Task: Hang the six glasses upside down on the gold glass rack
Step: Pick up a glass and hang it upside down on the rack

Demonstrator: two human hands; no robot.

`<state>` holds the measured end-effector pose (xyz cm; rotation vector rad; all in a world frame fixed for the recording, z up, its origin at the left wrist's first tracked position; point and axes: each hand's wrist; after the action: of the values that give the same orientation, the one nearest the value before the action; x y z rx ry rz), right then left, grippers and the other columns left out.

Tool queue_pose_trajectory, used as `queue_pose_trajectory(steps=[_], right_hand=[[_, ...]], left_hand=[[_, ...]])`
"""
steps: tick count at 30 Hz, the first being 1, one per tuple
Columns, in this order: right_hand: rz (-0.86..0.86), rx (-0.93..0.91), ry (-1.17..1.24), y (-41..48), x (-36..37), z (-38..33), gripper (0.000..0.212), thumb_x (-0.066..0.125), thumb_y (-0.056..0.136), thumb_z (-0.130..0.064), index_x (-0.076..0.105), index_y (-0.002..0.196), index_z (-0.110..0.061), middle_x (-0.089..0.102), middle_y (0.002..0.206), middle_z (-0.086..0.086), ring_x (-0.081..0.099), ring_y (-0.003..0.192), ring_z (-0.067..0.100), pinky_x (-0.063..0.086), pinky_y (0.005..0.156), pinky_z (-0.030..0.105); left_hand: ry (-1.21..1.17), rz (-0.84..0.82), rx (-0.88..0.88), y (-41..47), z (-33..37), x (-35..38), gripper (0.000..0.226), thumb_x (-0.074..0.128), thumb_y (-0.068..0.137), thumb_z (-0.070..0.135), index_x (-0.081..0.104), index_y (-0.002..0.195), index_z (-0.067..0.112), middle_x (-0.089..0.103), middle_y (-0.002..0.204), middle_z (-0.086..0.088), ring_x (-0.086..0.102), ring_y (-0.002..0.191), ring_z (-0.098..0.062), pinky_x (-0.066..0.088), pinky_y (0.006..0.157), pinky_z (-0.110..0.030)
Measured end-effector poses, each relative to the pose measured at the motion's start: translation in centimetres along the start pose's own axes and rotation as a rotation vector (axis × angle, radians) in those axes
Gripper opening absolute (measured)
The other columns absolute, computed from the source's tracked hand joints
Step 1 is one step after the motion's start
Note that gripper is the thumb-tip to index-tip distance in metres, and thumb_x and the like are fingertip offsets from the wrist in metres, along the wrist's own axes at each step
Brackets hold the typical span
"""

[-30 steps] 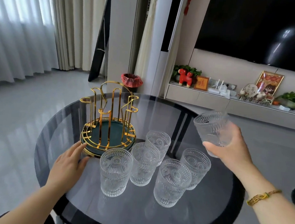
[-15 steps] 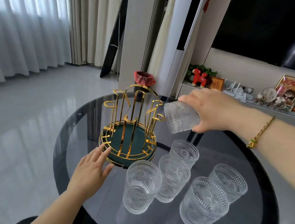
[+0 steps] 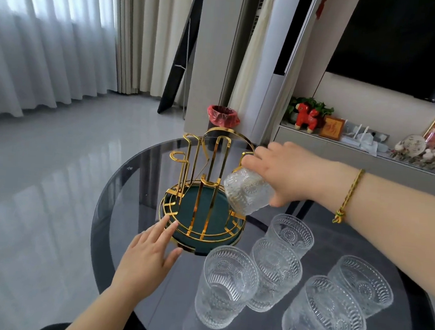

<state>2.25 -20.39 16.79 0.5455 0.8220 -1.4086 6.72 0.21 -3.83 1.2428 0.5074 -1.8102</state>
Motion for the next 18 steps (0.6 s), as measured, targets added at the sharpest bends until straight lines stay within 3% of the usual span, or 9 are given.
queue_pose_trajectory(steps=[2, 8, 13, 18], right_hand=[[0.0, 0.035, 0.201, 0.0, 0.1, 0.2, 0.077, 0.072, 0.059, -0.041, 0.028, 0.119, -0.019, 0.048, 0.114, 0.007, 0.047, 0.095, 0.025, 0.041, 0.074, 0.036], [0.067, 0.231, 0.818, -0.5, 1.0, 0.1, 0.069, 0.075, 0.056, -0.038, 0.032, 0.108, -0.023, 0.049, 0.093, -0.001, 0.046, 0.069, 0.01, 0.038, 0.054, 0.027], [0.169, 0.382, 1.071, 0.1, 2.6, -0.6, 0.074, 0.076, 0.056, -0.039, 0.032, 0.114, -0.022, 0.039, 0.107, -0.001, 0.04, 0.1, 0.017, 0.036, 0.077, 0.03], [0.281, 0.528, 1.213, 0.7, 4.2, -1.2, 0.081, 0.077, 0.057, -0.036, 0.031, 0.121, -0.019, 0.042, 0.125, 0.005, 0.036, 0.104, 0.016, 0.033, 0.081, 0.029]], left_hand=[[0.009, 0.001, -0.008, 0.0, 0.0, 0.0, 0.119, -0.034, 0.035, 0.079, 0.002, 0.14, 0.035, 0.0, 0.155, 0.008, 0.008, 0.142, -0.012, 0.011, 0.116, -0.031], [0.022, -0.031, -0.02, 0.1, 0.2, 0.0, 0.122, -0.035, 0.032, 0.079, 0.0, 0.14, 0.035, -0.003, 0.155, 0.007, 0.007, 0.142, -0.014, 0.01, 0.116, -0.033], [0.021, -0.037, -0.022, 0.2, 0.3, 0.0, 0.119, -0.033, 0.035, 0.08, 0.0, 0.14, 0.035, -0.003, 0.154, 0.009, 0.007, 0.142, -0.014, 0.011, 0.116, -0.033], [0.014, -0.031, -0.005, 0.2, 0.1, 0.3, 0.105, -0.025, 0.048, 0.078, 0.001, 0.14, 0.035, -0.01, 0.147, 0.015, 0.008, 0.142, -0.015, 0.012, 0.117, -0.036]])
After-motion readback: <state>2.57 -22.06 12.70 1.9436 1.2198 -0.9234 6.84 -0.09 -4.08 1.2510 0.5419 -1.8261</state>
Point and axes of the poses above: each hand's wrist, its own y-axis towards the middle knuckle, its own x-axis out of the palm, z = x × y
